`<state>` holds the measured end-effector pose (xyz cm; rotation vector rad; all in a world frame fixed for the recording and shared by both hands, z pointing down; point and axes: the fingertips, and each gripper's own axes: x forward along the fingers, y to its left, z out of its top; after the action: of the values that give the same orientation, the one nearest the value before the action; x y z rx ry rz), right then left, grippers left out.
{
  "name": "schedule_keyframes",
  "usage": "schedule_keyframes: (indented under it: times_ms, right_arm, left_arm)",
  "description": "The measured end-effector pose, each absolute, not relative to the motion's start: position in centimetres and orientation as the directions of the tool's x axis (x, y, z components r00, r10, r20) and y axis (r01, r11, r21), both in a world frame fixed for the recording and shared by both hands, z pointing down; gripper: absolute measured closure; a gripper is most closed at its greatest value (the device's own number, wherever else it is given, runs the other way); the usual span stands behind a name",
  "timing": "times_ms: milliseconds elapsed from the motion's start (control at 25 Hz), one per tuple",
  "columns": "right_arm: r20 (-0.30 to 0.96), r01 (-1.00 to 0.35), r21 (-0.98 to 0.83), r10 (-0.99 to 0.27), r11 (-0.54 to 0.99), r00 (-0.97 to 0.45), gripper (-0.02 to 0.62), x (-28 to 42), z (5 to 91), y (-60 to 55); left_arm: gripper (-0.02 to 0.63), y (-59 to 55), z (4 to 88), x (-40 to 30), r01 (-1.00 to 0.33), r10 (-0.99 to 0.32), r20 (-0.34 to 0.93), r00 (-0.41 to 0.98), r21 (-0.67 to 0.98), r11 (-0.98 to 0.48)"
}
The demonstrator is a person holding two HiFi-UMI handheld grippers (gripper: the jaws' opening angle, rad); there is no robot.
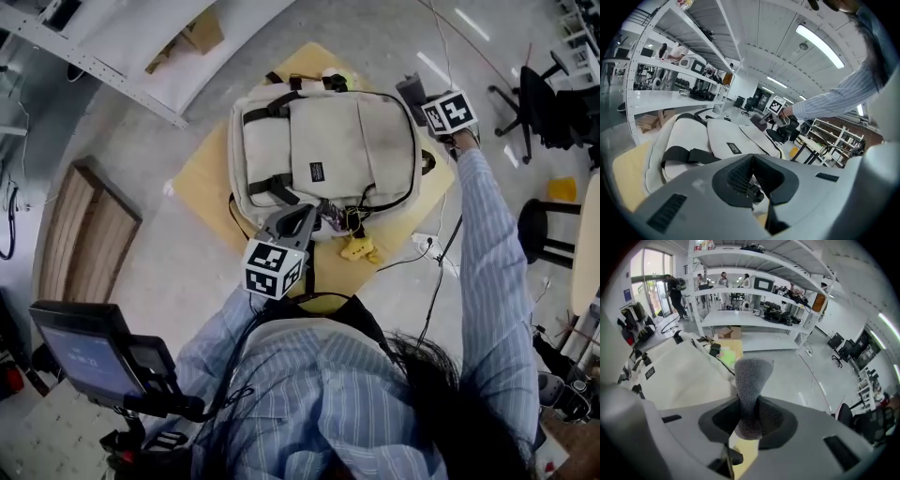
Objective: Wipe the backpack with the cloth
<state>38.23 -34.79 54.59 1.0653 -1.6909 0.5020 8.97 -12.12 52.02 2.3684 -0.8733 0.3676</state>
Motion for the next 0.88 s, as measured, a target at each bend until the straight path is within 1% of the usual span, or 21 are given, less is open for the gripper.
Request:
schedule_keyframes:
  times_ms: [160, 400, 640, 880]
  right_arm:
    - [0.918, -0.796, 0.175, -0.387, 0.580, -0.081, 0.502, 37.5, 55.8, -34.1]
    - [0.904, -0.790, 0.173, -0.414, 0.588, -0.110, 0.502, 37.6, 55.7, -29.5]
    - [0.879, -0.849, 0.122, -0.453, 0.514, -0.147, 0.502, 37.9, 56.3, -22.7]
    - [0.867, -0.898, 0.061, -0.469, 0.435, -0.168, 0.502, 37.5, 56.9, -16.2]
  left_arm:
    - [0.601, -13.1, 51.4, 8.8, -0.673, -0.524, 0.424, 0.739, 0.420, -0.609]
    - [0.601, -12.7, 51.6, 9.4, -0.669, -0.520, 0.421, 0.743, 0.429, -0.607]
    - [0.601, -11.4, 51.4, 10.7, -0.646, -0.499, 0.413, 0.762, 0.444, -0.621]
    - [0.601, -10.2, 50.9, 11.5, -0.651, -0.507, 0.410, 0.758, 0.428, -0.627]
